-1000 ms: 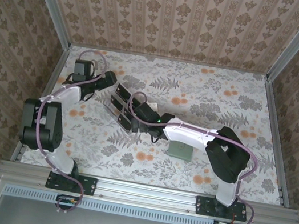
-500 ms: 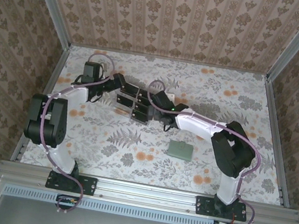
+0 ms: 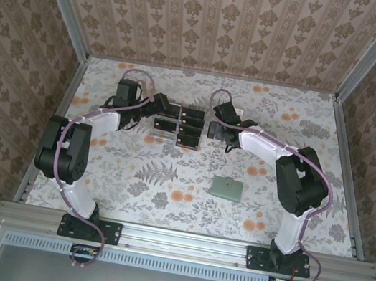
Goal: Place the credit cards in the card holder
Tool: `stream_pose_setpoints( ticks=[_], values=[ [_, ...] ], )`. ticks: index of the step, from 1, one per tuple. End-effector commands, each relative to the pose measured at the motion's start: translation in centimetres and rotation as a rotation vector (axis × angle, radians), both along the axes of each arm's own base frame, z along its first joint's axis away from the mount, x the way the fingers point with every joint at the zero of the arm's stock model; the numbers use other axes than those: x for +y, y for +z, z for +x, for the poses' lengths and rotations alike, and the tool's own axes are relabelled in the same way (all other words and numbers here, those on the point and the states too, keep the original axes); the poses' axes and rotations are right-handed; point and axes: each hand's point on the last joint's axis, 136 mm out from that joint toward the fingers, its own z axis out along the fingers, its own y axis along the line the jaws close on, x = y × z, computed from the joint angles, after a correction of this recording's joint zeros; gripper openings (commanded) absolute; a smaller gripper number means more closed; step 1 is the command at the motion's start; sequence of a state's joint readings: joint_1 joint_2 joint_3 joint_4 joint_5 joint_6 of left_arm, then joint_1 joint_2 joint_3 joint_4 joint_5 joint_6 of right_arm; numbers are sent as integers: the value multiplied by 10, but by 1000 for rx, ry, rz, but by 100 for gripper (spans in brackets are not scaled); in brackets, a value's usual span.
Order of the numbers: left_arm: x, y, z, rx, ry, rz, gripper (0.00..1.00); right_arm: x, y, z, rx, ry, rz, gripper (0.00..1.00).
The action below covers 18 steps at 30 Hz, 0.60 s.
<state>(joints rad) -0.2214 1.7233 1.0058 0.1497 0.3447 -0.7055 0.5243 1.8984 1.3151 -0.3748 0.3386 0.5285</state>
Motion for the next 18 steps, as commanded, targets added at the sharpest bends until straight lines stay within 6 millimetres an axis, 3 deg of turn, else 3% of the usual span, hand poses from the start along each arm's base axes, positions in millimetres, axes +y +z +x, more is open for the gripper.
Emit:
stream_pose_setpoints(
  ticks=[1,5,8,13,18],
  values=[
    [-1,19,8,-46,14,-31,100,8,27,-8,-17,53,40,100],
    [4,39,10,-83,24,-37,100,-1,45,-29,-37,54,75,100],
    [12,56,13,-113,45,-48,100,-18,47,-53,-23,29,91,100],
    [29,81,10,-148,78,-75,100,-45,34,-98,44,-15,86,100],
    [46,100,-8,-165,112,-84,100,-69,13,-142,116,-77,89,100]
  ],
)
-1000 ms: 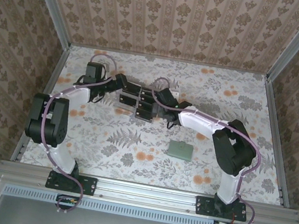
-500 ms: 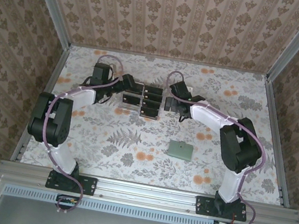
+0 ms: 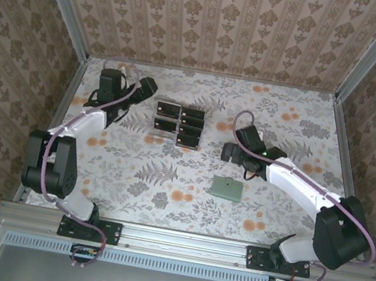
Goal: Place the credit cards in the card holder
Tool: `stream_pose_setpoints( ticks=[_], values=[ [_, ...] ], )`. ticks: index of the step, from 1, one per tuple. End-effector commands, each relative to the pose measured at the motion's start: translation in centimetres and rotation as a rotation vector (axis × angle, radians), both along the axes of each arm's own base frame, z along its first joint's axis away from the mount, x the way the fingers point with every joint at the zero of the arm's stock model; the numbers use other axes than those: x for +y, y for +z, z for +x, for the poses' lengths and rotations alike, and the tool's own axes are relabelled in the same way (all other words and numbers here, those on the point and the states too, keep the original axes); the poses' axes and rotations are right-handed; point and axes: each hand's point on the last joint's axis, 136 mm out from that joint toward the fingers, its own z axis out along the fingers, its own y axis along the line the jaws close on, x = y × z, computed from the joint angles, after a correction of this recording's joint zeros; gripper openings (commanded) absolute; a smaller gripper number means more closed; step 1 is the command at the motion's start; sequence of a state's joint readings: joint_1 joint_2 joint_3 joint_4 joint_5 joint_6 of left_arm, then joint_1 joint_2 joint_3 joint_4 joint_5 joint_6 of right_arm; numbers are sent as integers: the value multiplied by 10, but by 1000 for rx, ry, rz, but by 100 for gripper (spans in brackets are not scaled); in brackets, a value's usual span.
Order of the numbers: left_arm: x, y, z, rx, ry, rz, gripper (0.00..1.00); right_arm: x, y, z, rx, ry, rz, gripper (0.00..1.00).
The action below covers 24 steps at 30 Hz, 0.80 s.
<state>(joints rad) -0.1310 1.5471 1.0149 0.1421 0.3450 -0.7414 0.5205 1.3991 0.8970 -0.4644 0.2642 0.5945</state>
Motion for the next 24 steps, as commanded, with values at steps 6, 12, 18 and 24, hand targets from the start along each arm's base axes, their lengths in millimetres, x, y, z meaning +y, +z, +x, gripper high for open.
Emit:
stream_pose_setpoints(
  ticks=[6,12,18,24],
  values=[
    [3,32,-55,15,-23,3,100,-28,-41,-62,154,-105,30,100],
    [1,37,-97,27,-40,25,100,-13,-61,-73,197,-125,134,99],
    [1,40,-122,23,-41,22,100,20,-61,-85,213,-82,190,98],
    [0,38,-129,30,-46,20,100,83,-55,-99,229,6,305,98]
  ],
)
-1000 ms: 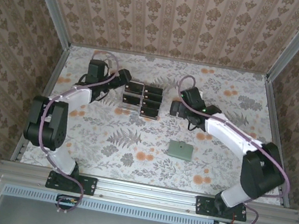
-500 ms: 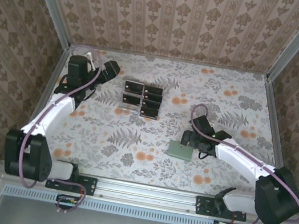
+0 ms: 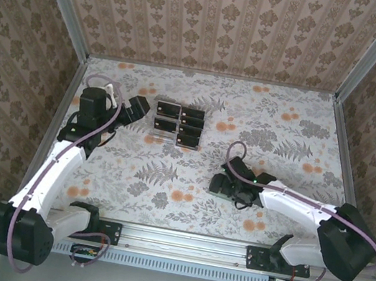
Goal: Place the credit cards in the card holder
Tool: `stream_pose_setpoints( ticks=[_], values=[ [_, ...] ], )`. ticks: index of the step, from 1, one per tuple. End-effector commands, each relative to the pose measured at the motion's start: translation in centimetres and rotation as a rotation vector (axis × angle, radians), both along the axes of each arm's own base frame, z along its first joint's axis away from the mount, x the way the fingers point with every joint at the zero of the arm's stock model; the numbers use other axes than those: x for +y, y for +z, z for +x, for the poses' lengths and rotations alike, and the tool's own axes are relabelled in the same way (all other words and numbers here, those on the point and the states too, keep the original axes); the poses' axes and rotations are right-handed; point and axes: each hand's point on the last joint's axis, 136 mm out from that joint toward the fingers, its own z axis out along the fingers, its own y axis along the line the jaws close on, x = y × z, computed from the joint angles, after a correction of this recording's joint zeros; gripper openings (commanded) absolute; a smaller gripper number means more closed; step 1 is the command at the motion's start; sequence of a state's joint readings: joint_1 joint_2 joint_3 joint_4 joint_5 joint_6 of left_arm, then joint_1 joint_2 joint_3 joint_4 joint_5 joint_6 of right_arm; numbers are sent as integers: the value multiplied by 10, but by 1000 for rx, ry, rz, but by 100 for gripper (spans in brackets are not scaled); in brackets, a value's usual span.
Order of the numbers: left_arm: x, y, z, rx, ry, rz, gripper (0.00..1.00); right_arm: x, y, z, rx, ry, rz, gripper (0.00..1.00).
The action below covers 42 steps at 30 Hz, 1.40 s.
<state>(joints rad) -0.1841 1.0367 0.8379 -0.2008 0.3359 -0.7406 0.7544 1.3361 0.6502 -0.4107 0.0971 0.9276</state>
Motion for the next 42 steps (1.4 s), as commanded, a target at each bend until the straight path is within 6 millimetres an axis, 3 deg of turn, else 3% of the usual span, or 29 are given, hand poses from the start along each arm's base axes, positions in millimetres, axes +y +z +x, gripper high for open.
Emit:
stream_pose_setpoints(
  ticks=[1,5,8,10,16,19,28,42],
  values=[
    [0,-7,-6,23,-1,14,100,49,16,0,-5,4,146,98],
    [0,-6,-6,23,-2,14,100,114,37,-7,-18,134,241,97],
    [1,-8,-6,29,-3,23,100,137,58,-6,-60,213,246,97],
    [1,-9,-8,34,-4,29,100,126,67,1,-108,232,166,97],
    [1,-14,-10,48,-6,37,100,54,71,25,-159,241,-207,92],
    [1,-18,-10,54,-6,37,100,37,68,38,-155,245,-316,85],
    [-2,-34,-9,86,-7,52,100,56,51,64,-128,263,-397,63],
    [-12,-43,-1,96,-36,44,100,75,27,71,-77,264,-406,58]
  ],
)
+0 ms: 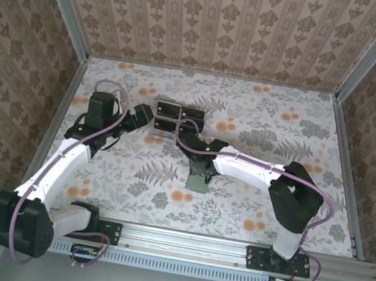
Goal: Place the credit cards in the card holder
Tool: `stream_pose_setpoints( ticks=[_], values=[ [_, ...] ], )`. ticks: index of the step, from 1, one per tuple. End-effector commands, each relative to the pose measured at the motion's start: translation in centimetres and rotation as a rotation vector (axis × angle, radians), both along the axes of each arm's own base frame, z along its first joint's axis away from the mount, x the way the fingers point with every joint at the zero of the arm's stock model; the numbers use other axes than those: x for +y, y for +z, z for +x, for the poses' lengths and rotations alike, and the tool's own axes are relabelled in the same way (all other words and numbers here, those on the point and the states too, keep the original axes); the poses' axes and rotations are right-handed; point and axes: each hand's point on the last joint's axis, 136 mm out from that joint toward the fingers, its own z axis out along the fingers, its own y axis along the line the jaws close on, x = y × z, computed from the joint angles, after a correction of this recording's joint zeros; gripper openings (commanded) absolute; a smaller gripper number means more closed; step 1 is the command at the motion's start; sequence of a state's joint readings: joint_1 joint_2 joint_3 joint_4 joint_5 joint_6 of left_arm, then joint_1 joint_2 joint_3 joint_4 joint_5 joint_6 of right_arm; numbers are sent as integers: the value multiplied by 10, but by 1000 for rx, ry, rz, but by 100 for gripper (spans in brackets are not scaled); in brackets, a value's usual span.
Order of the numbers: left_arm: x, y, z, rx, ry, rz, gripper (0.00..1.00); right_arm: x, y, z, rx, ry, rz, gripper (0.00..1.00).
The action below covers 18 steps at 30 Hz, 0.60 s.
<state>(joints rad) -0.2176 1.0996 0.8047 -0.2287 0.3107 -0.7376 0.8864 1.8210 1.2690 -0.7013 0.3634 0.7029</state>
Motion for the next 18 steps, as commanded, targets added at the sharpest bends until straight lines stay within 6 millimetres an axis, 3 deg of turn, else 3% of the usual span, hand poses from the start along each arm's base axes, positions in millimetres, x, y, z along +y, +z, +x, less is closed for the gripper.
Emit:
stream_pose_setpoints(
  ticks=[1,13,18],
  values=[
    [-5,-2,3,-19,-23,1,100,-1,-4,-2,16,1,-42,58],
    [-9,-5,7,-11,-34,-6,100,-4,-23,-8,44,-4,-75,55],
    [-9,-7,7,-8,-33,-6,100,-8,-31,-11,57,-3,-95,47]
  ],
)
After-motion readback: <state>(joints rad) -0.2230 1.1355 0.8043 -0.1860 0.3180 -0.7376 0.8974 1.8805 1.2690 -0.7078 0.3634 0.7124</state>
